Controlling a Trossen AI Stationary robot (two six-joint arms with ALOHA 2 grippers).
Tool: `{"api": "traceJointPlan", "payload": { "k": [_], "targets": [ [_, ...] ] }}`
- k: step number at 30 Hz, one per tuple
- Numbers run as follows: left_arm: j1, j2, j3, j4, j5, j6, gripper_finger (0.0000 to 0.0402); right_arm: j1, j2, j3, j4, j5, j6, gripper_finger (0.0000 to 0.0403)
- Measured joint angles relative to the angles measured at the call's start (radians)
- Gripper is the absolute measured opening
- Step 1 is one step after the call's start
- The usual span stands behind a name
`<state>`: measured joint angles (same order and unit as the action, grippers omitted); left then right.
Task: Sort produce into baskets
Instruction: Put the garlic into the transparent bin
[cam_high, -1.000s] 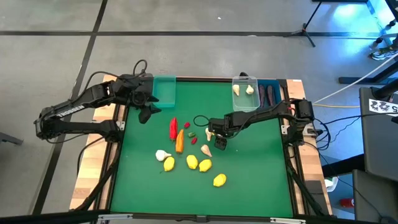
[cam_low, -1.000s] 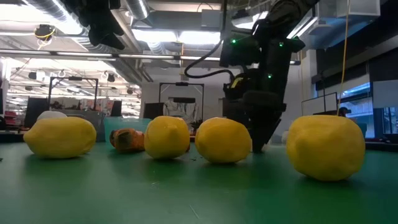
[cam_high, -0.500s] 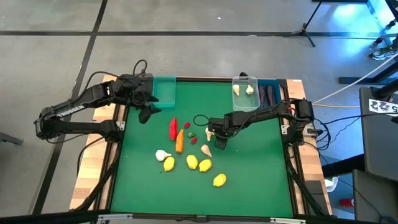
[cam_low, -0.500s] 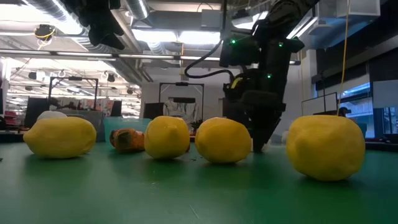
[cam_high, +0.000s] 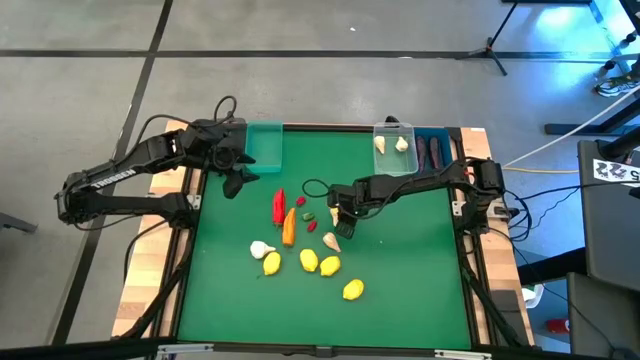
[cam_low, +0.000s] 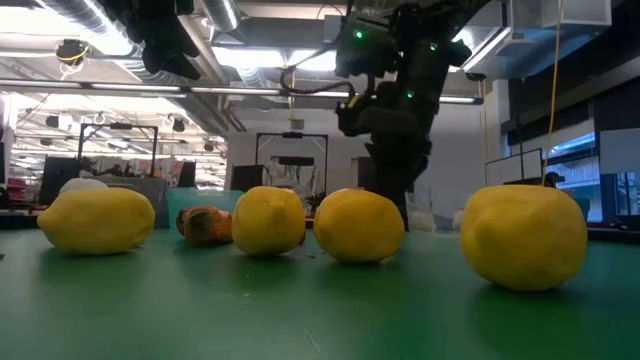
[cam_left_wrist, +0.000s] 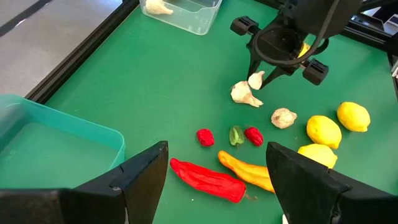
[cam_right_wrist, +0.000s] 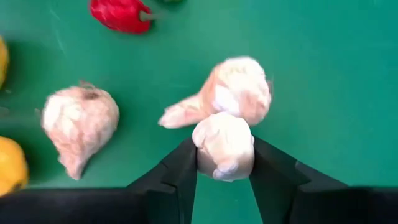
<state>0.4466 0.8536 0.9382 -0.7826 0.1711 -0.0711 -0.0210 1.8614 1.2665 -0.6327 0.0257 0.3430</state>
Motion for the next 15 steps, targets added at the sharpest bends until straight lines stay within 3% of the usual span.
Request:
{"api": "traceJointPlan", "payload": {
  "k": [15],
  "targets": [
    [0.000, 0.000, 0.000, 0.000, 0.000, -0.001, 0.0267, -0.184, 0.000, 0.148, -0.140, -0.054, -0.133, 0.0130]
  ]
}}
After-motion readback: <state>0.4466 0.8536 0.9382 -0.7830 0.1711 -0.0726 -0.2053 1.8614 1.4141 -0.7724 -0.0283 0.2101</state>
